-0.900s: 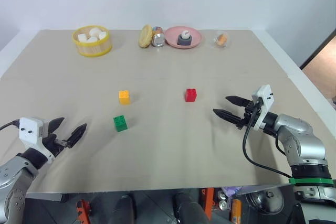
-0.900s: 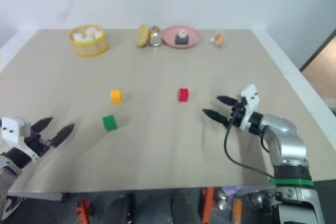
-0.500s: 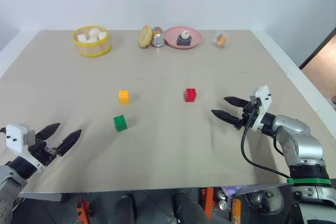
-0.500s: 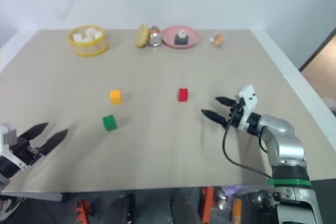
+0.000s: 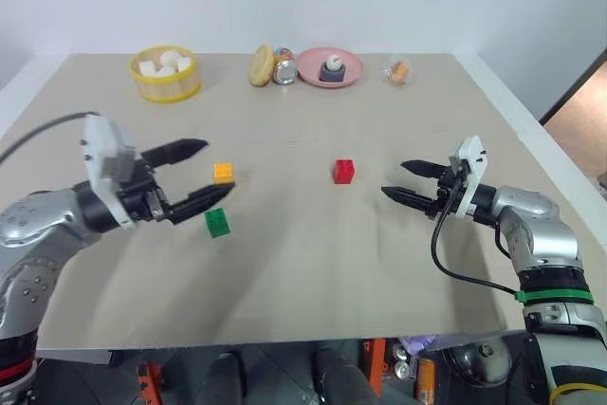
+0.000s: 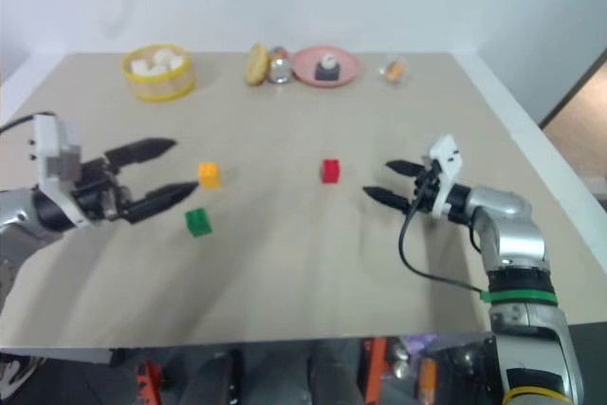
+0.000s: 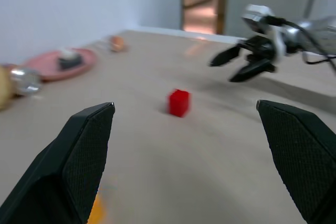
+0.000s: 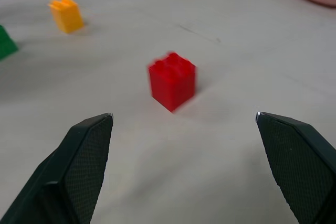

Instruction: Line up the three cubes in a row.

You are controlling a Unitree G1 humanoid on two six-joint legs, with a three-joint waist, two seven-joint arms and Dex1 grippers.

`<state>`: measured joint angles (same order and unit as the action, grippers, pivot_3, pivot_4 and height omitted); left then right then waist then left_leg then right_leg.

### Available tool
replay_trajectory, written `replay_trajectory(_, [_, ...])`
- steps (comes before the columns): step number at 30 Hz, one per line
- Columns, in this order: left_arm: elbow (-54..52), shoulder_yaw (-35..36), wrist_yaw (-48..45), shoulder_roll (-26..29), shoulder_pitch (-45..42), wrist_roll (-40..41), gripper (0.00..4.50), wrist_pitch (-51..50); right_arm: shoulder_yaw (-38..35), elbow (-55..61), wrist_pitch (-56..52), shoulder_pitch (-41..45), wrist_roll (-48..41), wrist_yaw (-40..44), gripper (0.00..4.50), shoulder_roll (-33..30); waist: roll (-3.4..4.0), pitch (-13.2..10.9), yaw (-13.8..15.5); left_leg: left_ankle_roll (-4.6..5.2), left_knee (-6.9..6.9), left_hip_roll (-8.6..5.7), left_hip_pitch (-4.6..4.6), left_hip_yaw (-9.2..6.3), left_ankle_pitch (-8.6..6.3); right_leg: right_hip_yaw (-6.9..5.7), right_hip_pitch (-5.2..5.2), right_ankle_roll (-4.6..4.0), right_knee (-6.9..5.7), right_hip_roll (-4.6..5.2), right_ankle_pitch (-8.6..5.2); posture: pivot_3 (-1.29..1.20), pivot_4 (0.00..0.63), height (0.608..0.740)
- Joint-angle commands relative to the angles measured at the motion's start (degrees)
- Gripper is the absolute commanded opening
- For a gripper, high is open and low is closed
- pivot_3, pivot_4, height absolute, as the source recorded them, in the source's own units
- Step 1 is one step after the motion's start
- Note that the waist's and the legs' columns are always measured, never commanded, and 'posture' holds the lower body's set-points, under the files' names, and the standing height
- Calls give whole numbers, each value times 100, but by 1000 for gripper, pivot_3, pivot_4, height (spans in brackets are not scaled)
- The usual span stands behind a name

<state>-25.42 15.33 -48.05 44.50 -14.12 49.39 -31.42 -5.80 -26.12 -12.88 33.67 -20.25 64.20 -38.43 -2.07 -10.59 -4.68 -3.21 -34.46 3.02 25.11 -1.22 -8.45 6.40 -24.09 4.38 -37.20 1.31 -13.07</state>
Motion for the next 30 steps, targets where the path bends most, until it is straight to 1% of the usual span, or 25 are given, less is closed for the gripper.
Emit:
replay_trajectory(1, [-214, -472, -222, -92, -371, 90, 4483, -112, 130, -337, 307, 397, 114, 369, 4500, 7, 3, -2, 0, 5, 4, 3, 0, -6, -3, 0, -4, -6, -7, -8, -6, 0, 150, 740])
replay_trajectory(4, [-231, -697, -409, -118, -523, 63, 4483, -128, 287, -598, 476, 538, 236, 505, 4500, 149, 4, -3, 0, 5, 7, 6, 3, -23, -3, 0, -3, -10, -11, -24, -10, 0, 150, 740])
replay_trajectory(7, [-124, -976, -444, -233, -846, 41, 4483, -225, 455, -1416, 904, 910, 469, 631, 4500, 411, 4, -3, 6, 5, 1, 6, 1, -31, -3, -4, 5, 0, -11, -26, -13, 0, 150, 740])
replay_trajectory(15, [-315, -861, -570, -14, -776, 155, 4483, -514, 479, -2373, 1440, 1362, 665, 746, 4500, 790, 5, -3, 2, 1, -17, 3, 0, -33, 4, -2, 16, -2, -9, -23, -3, 0, 150, 740])
replay_trajectory(18, [-435, -756, -480, 44, -725, 278, 4483, -627, 431, -2346, 1455, 1362, 634, 791, 4500, 818, 5, -4, 6, 1, -16, 3, -1, -35, 4, -2, 17, 1, -9, -23, -1, 0, 150, 740])
replay_trajectory(25, [-579, -662, -245, -35, -639, 471, 4483, -787, 413, -1774, 1223, 1190, 518, 906, 4500, 824, 6, -4, 10, 1, -16, 3, -1, -38, 4, -4, 17, 7, -10, -24, 1, 0, 150, 740])
replay_trajectory(27, [-611, -676, -208, -58, -625, 486, 4483, -792, 418, -1680, 1223, 1172, 536, 797, 4500, 849, 6, -4, 10, 1, -16, 3, -1, -38, 4, -4, 18, 7, -11, -24, 2, 0, 150, 740])
replay_trajectory(30, [-660, -672, -130, -101, -606, 557, 4483, -800, 353, -1624, 1191, 1240, 601, 324, 4500, 902, 6, -4, 10, 0, -17, 3, -1, -38, 4, -4, 18, 4, -11, -24, 2, 0, 150, 740])
